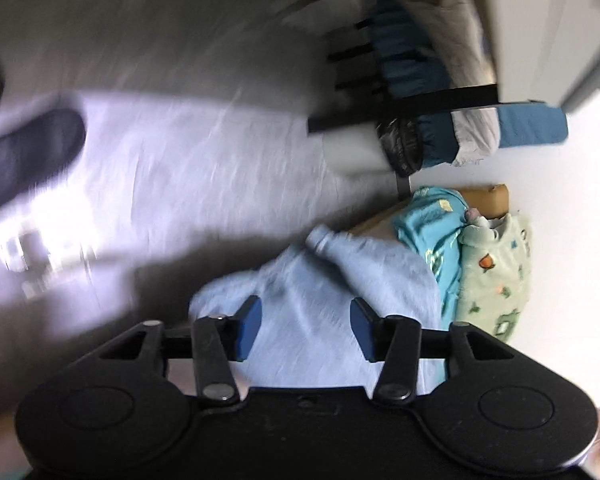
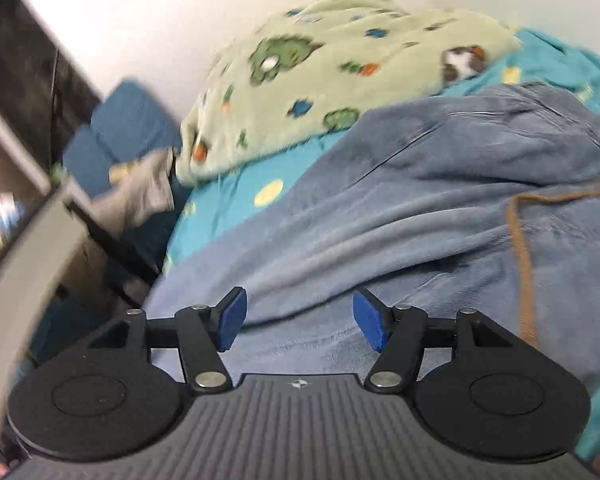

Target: Fold clothes

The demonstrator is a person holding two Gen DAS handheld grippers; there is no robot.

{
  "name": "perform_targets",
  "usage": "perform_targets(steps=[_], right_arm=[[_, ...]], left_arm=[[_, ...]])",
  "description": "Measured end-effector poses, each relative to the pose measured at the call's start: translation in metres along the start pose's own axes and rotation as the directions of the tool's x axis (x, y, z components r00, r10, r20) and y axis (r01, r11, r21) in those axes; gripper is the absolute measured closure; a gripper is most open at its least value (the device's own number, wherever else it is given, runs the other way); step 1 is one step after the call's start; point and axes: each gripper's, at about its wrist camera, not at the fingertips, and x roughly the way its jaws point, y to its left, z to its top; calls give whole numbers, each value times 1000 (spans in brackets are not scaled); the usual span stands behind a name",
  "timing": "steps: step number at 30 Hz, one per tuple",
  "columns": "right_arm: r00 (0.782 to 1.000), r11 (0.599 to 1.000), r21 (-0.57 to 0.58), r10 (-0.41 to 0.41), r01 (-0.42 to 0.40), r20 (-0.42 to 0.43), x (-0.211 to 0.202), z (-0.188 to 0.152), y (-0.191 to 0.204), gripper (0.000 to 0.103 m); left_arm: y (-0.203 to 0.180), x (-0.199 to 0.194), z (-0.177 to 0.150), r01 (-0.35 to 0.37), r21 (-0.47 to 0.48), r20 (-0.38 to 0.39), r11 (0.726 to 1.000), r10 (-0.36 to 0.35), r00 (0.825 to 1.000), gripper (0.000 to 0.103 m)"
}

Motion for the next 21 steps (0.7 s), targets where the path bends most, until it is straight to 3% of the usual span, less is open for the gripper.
perform_targets(steps=[3,7,13,16,21], right_arm=[[998,995,92,-47,43,40,-19,15,-17,40],[989,977,190,-118,98,92,-45,35,-41,40],[943,925,318,-277,209,185,-80,53,-86,38],[915,864,440,-355,244,191,-87,47,-114,36],[863,724,615,-486,311,136,-93,35,-146,33]], left_arm=[[30,18,-10,8,-89,-67,996,-14,998,55],[45,43,-14,21,-126,-137,992,-38,990,55],[57,73,-13,-24,-172,-180,985,-8,984,54],[58,81,-12,-16,-183,-179,983,-17,984,52],[56,93,-14,-9,-232,-150,973,-26,988,51]])
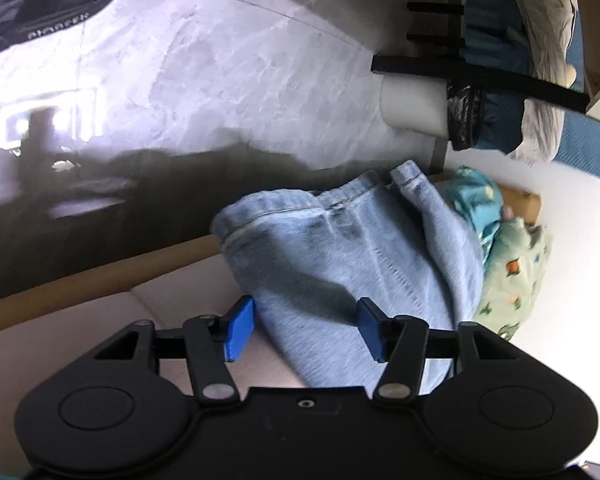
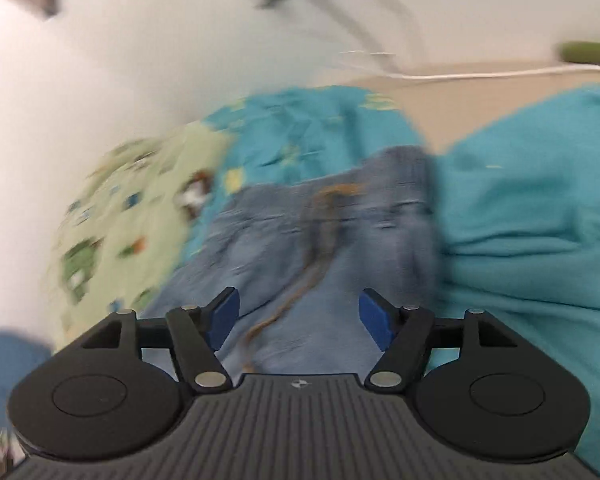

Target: Fold clothes

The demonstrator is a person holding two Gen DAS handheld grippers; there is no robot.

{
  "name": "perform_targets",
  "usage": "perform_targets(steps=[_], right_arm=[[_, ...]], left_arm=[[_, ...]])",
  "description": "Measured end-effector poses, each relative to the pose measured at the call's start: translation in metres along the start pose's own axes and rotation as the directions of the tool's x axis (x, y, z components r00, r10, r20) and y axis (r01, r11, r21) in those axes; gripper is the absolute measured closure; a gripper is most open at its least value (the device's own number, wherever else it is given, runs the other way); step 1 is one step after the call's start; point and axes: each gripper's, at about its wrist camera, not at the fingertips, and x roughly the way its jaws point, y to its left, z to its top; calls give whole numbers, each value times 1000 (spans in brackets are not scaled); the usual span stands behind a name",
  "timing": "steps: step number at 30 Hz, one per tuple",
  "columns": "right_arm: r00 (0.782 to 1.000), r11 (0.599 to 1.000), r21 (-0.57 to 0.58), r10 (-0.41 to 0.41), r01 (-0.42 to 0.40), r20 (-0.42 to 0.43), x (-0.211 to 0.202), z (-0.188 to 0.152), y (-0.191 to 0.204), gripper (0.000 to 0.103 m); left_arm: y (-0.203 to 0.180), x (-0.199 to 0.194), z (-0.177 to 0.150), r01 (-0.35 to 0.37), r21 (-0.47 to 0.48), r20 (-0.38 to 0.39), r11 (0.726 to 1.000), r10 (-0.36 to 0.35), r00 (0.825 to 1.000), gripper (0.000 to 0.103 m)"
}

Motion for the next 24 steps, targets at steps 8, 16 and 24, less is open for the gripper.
perform_targets(steps=[8,16,24], right_arm=[[987,984,86,-158,159,-14,14,-3,-19,29],[983,969,164,-182,186,-34,36,4,-37,36],[988,982,103,-156,157,-16,48,7,-23,83]], left_arm=[[-15,19,4,-9,2,17,1000,9,1000,55],[-32,30,7,6,41,18,999,-7,1000,83],[-53,1,-9,19,116,106,993,-31,994,98]])
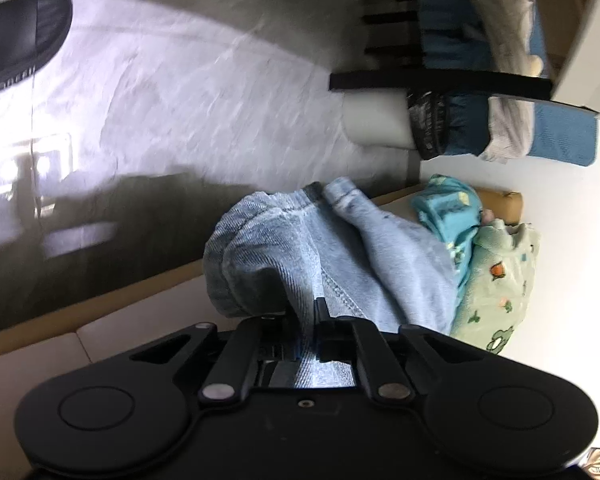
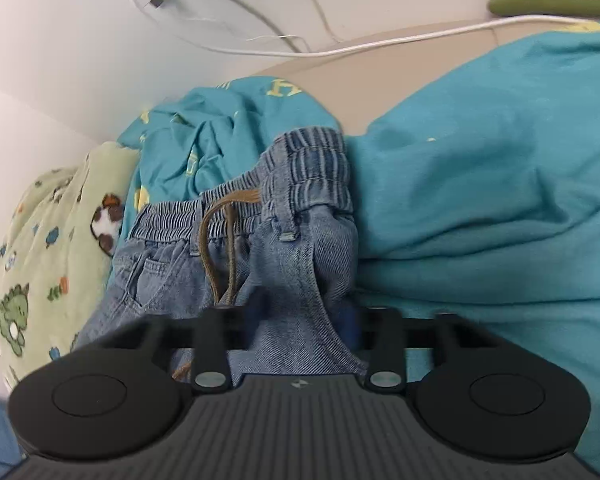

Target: Fold clothes

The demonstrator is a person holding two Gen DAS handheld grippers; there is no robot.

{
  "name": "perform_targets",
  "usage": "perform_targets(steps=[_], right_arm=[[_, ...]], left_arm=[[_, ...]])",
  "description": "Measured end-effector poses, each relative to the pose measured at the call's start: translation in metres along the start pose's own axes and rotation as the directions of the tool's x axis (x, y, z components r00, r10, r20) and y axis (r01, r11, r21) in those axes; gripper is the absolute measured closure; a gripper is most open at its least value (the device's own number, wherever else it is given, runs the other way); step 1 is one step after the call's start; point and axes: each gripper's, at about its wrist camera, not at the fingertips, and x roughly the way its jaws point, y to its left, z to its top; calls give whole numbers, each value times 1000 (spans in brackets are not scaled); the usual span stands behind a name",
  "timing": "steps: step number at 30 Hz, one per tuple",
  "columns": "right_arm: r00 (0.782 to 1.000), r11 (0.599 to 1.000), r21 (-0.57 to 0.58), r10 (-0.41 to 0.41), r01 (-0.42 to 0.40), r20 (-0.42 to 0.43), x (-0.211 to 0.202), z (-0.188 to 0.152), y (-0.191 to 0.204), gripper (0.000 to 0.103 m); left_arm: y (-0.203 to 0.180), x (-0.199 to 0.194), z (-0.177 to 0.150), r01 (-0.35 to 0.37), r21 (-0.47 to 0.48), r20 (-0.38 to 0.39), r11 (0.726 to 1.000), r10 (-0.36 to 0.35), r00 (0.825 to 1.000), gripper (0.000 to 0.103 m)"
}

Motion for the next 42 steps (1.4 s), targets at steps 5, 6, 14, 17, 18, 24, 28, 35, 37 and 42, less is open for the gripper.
perform_targets(steps=[5,6,14,17,18,24,28,35,37,42], right_arm=[[993,995,-63,87,-82,75,-21,3,8,94],[990,991,-89,105,-97,99,-28,3,11,94],[912,906,-366,318,-212,258,-89,-10,48,95],[924,905,-379,298,-194,240,-83,-6,54,95],[932,912,-361,286,-194,223,-78,-2,57,95],[958,939,-290,239,-187,156,-43,20,105,95],[963,944,-249,249,-216,108,-19,29,153,95],[975,922,-368,181,-124,126,51,23,234,95],[978,907,-411,161,-95,132,76,18,251,95],[981,876,-478,145,-65,131,133,15,277,95]], left_arm=[[-16,-31,-6,24,46,38,999,-26,999,99],[-18,-36,-8,28,39,41,999,-30,999,99],[-11,-75,-11,56,-87,79,995,-49,996,99],[-20,-77,-4,78,-132,86,988,-67,994,99],[-29,-76,-1,68,-120,90,990,-57,994,99],[-99,-47,21,56,-60,93,997,-51,994,99],[-149,-9,33,47,-25,102,999,-45,994,99],[-212,76,53,-34,23,139,999,30,990,99],[-223,101,60,-67,17,143,998,64,988,99],[-235,160,71,-144,61,181,988,131,975,99]])
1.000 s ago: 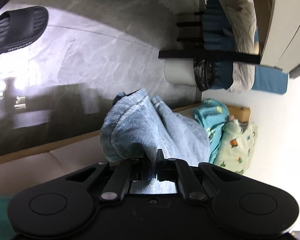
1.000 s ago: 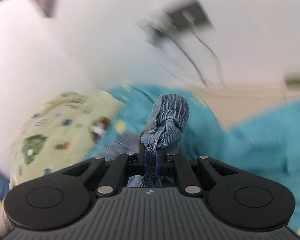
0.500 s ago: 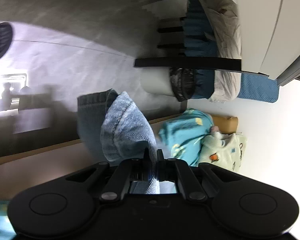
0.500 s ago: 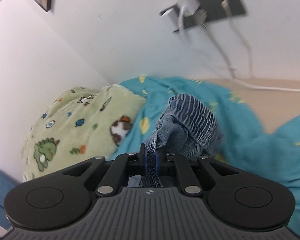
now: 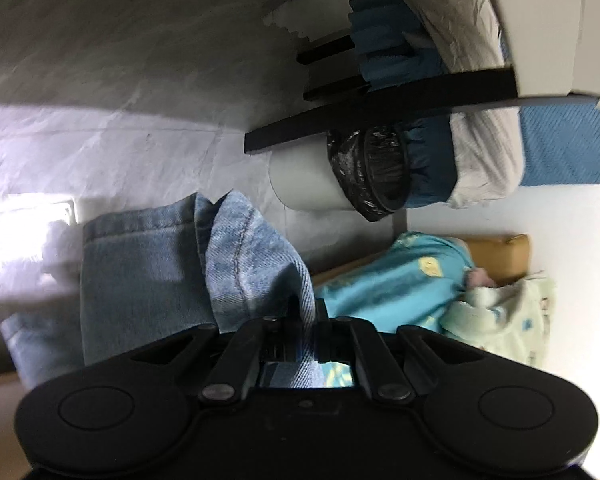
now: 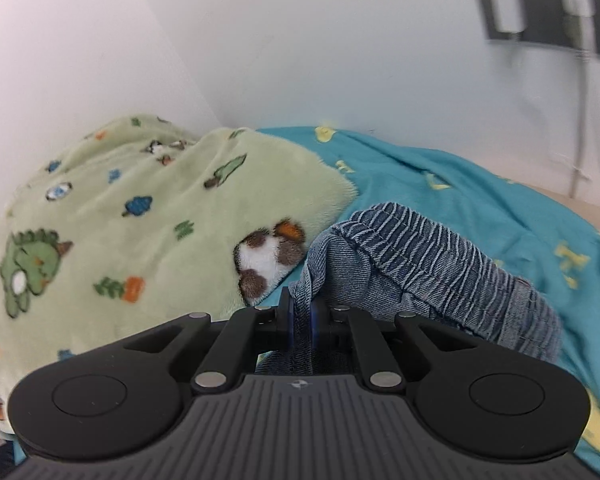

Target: Fold clothes

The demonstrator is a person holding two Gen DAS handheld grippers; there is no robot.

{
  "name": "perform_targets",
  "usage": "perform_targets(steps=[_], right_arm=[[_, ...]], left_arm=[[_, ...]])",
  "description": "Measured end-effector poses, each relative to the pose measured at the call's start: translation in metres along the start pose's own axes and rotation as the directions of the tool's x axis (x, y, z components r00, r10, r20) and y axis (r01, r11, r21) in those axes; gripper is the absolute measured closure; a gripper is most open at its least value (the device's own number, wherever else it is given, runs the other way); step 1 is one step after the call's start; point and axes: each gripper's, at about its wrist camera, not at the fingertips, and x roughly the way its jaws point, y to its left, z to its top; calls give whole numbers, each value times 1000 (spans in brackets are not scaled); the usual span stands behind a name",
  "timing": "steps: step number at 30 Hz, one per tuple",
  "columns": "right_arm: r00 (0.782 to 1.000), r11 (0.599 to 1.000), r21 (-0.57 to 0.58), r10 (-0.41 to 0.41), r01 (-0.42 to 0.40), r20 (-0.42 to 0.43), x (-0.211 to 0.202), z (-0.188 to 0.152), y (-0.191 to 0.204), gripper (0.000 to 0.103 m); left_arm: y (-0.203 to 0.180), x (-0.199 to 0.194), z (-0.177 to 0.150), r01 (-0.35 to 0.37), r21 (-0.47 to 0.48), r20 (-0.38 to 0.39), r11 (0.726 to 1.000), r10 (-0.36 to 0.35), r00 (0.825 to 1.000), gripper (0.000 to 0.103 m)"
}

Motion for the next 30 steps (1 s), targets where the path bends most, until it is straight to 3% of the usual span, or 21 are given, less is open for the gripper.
perform_targets(steps=[3,7,9,10,12,13,14,19,25,30], right_arm=[[1000,997,-72,-18,17,-20,32,-11,8,95],[999,992,-122,-22,16,-48,59,-28,5,93],[999,993,-122,5,-11,-53,57,-31,0,87],[998,992,-119,29,-35,-52,52,-30,-1,81],[995,990,-114,79,-85,-56,42,-29,-4,56],[993,988,-111,100,-106,-61,34,-29,-4,45],[992,987,-110,111,-117,-60,26,-30,-2,45],[985,973,-155,161,-169,-67,-32,-43,1,44],[966,940,-235,221,-247,-134,-109,-88,-6,43],[942,927,-224,254,-302,-219,-154,-124,-21,43]], left_arm=[[10,31,-3,-56,21,8,998,56,998,99],[32,50,-1,-53,35,-49,998,55,997,97],[38,46,0,-39,35,-59,999,41,997,86],[40,40,0,-25,38,-60,999,27,998,79],[39,23,-2,24,63,-41,998,-22,999,55],[41,14,-5,48,71,-45,996,-45,998,52],[42,5,-9,73,79,-48,994,-69,996,48],[62,-30,-21,135,44,-125,990,-129,984,46],[99,-44,-38,40,2,-193,999,-39,981,47],[122,-22,-46,11,-26,-254,1000,-17,967,53]])
